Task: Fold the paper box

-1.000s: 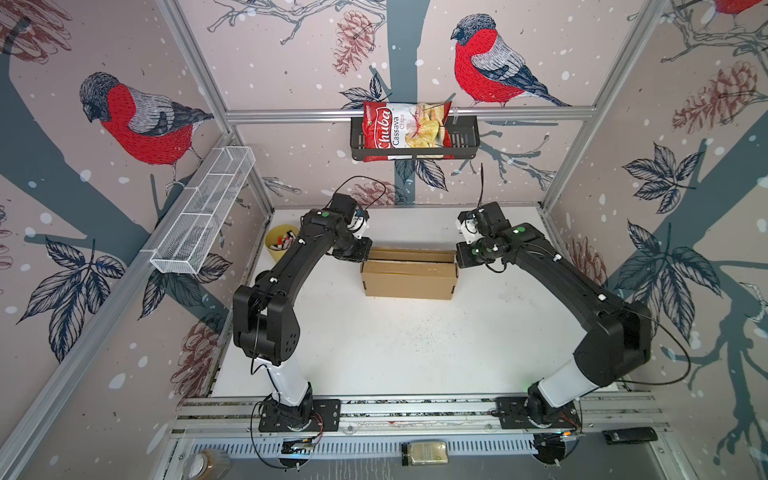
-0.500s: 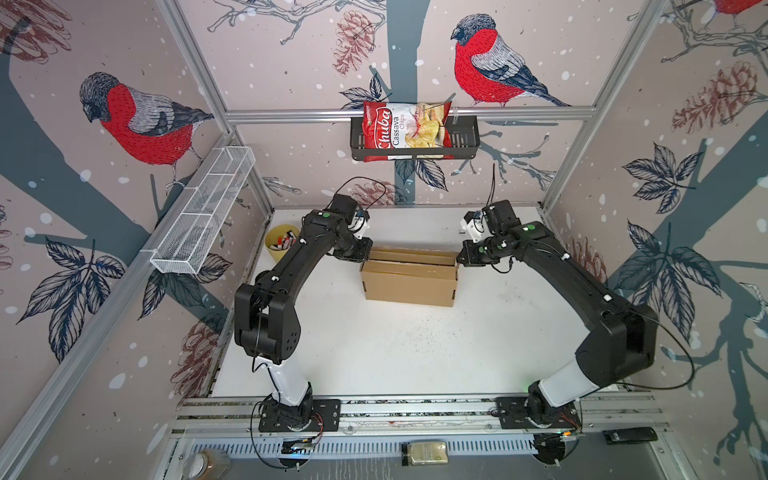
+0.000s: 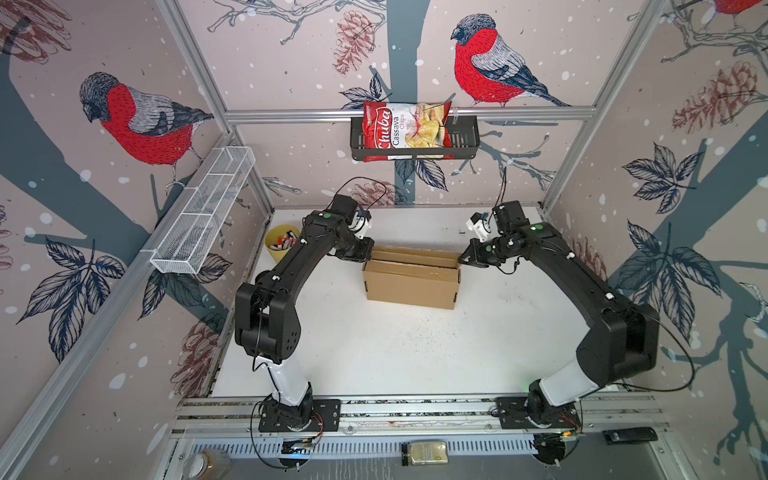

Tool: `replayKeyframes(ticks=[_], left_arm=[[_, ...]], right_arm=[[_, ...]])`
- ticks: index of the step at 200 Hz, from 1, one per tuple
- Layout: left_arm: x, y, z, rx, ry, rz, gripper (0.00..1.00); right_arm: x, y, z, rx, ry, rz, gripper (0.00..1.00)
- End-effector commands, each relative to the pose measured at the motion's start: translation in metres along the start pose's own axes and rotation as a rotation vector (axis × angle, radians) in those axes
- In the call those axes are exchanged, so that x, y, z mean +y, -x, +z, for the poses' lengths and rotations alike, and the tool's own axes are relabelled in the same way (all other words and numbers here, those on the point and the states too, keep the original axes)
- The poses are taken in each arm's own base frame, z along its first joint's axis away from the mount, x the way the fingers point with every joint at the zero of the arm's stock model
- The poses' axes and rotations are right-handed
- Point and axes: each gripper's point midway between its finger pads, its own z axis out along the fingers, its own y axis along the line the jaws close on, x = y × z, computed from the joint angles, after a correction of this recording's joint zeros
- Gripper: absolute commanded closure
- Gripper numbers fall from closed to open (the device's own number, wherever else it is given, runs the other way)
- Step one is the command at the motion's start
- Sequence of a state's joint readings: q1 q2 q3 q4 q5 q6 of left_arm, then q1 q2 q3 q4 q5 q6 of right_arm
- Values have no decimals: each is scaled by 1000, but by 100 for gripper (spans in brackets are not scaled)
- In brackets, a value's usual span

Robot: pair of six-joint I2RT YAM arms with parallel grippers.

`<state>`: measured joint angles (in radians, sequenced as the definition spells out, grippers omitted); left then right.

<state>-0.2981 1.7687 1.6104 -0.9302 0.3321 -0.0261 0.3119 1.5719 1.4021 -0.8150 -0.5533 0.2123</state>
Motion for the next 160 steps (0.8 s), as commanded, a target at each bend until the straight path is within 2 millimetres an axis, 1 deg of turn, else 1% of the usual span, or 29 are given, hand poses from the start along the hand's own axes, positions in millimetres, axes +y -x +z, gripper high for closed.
replayKeyframes(ticks=[1, 9, 23, 80, 104, 130, 160], left_arm=[[6, -21, 4, 81, 29, -26, 100], [7, -21, 3, 80, 29, -26, 100], [6, -22, 3, 79, 29, -24, 100], [7, -22, 5, 82, 31, -28, 100], [7, -22, 5, 84, 31, -28, 100], [8, -22, 6, 85, 32, -30, 100], [8, -23, 7, 87, 31, -34, 100]], right_arm=[[18, 2, -2, -8, 120, 9, 100], [17, 1, -2, -6, 110, 9, 100], [7, -2, -1, -2, 49, 9, 100], [-8, -21, 4, 45, -40, -3, 100], [-10, -25, 5, 58, -52, -7, 100], [-8, -27, 6, 64, -49, -8, 100], [0, -27, 7, 63, -26, -11, 100]])
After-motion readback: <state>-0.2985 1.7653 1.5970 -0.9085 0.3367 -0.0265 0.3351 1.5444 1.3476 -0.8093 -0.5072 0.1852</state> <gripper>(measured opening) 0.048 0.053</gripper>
